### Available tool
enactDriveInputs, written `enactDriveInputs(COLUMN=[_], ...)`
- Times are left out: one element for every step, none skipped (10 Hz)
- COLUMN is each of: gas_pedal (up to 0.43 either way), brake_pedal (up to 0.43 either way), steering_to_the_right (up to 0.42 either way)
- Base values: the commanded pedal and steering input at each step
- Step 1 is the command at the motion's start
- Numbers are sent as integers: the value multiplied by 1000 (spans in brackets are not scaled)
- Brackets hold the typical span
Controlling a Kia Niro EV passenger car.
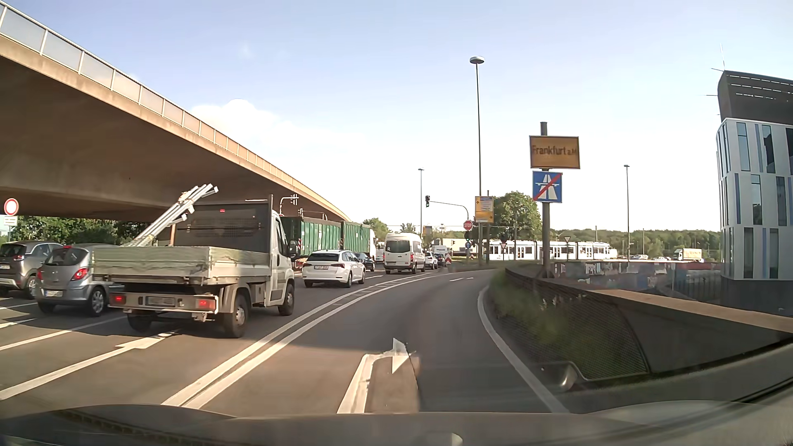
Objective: Follow the waypoints while adhering to traffic rules and regulations
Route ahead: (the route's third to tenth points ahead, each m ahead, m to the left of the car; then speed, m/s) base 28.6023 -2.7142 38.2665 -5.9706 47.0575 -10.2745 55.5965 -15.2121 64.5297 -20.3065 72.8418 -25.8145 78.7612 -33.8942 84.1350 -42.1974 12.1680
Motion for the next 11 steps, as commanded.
enactDriveInputs(gas_pedal=[118,118,130,130,130,130,130,130,130,130,130], brake_pedal=[0,0,0,0,0,0,0,0,0,0,0], steering_to_the_right=[31,31,33,34,34,35,38,41,45,47,51])
